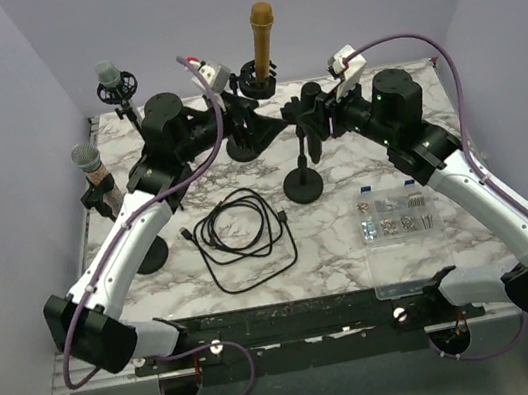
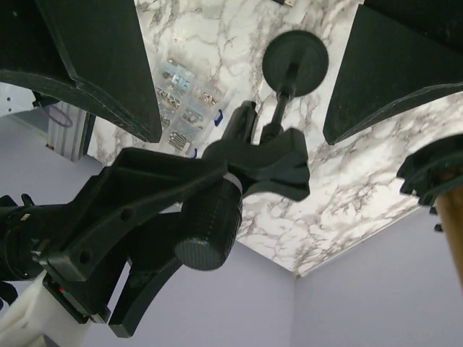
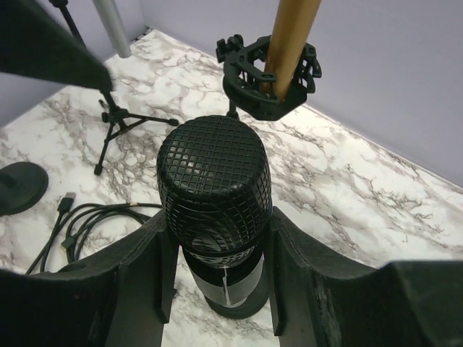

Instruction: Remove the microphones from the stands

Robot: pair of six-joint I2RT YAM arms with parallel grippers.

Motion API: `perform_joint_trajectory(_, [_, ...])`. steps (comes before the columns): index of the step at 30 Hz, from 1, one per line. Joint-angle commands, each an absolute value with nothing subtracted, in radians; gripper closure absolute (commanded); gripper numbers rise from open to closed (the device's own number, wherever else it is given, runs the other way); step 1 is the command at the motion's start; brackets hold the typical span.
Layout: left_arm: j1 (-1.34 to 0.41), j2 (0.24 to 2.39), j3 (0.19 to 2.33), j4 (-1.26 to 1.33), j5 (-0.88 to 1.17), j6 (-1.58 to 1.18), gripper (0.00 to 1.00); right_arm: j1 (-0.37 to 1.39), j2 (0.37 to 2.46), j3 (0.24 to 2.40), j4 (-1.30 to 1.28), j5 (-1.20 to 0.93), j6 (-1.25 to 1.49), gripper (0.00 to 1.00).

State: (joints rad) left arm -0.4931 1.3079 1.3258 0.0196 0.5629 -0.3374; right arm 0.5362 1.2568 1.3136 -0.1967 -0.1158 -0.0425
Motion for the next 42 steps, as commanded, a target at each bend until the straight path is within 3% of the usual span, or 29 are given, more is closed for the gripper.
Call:
perform_joint_trajectory(1, [-0.498,1.431,1.472,0.019,0.752,-0.196,0.01,0.538,1.198,1.279,-0.127,-0.229,-0.026,0.99])
perform_joint_trajectory(8, [-0.497,1.605,1.678,-0.177,0.924,0.041,0.01,0.537,1.180,1.258,-0.142,-0.247,-0.047,0.99])
perform_joint_trajectory(16, [-0.476,1.672,1.658,-0.205,1.023,0.265,0.01,0.538,1.176,1.256,-0.160,-0.274,-0.077,0.99])
perform_joint_trajectory(29, [-0.465,1.800,1.739,-0.185,1.175,0.286,0.02,0.538,1.202,1.273,-0.184,-0.296,-0.092,0.99])
perform_joint_trajectory(38, [-0.467,1.834,1.781,-0.189,1.248,0.268,0.12,0.538,1.211,1.282,-0.189,-0.305,-0.094,0.99])
perform_joint_trajectory(40, [-0.469,1.838,1.787,-0.221,1.249,0.292,0.19,0.538,1.212,1.284,-0.187,-0.307,-0.094,0.99])
perform_joint_trajectory(42, [-0.469,1.830,1.768,-0.208,1.242,0.296,0.33,0.538,1.212,1.282,-0.184,-0.310,-0.094,0.99])
